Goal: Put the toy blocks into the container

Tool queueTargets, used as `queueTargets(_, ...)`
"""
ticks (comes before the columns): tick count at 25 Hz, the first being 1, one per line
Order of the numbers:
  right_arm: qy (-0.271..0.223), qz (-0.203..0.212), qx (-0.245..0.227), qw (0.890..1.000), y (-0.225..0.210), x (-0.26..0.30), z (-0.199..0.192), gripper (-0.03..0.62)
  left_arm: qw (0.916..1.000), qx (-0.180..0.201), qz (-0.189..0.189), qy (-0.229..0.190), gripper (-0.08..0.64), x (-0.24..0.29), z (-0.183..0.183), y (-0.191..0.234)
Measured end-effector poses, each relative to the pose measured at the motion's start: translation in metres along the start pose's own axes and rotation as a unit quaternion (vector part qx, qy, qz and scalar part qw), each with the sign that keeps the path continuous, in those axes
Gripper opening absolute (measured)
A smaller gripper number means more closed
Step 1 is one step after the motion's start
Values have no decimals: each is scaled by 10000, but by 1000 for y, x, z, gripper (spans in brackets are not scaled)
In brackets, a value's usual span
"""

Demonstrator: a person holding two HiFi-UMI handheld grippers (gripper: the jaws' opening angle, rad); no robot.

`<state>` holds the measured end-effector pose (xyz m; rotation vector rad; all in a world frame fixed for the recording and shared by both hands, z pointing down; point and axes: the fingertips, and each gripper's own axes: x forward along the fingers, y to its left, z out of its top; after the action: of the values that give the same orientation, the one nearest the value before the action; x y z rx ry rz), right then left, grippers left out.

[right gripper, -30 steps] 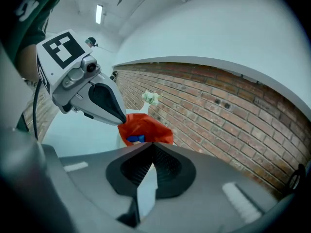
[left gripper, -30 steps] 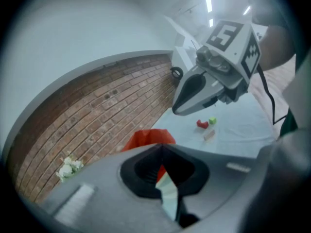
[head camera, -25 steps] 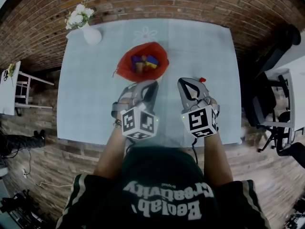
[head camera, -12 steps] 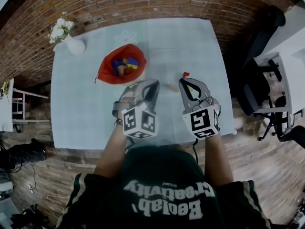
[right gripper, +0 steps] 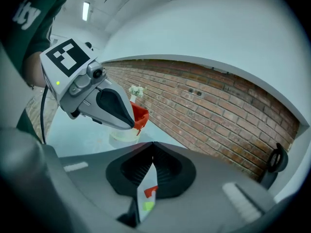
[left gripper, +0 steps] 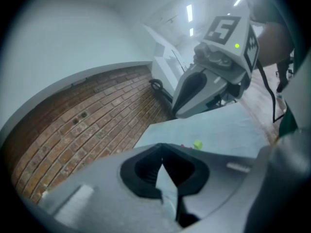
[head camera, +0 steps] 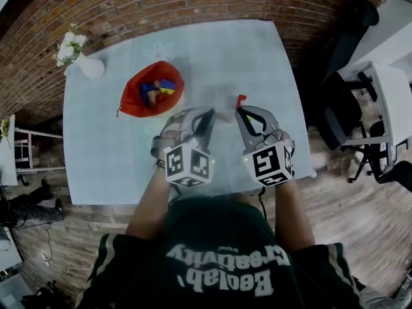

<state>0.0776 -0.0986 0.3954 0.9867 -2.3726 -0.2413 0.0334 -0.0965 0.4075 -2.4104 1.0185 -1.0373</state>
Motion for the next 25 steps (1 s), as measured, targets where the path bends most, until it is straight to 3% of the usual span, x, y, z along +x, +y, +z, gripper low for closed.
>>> queueTargets(11,461,685,208,9964,22,46,-58,59,9996,-166,-70,217,5,24,-18,-4)
queueTargets(16,887,1062,409,9895,38,76,-100,78,9992,-239,-77,297,5,29,-27,-4)
queueTargets(25,1468,1386,326,9789,56,109,-153,123,9982,-289,-85,510,5,29,-45,-5)
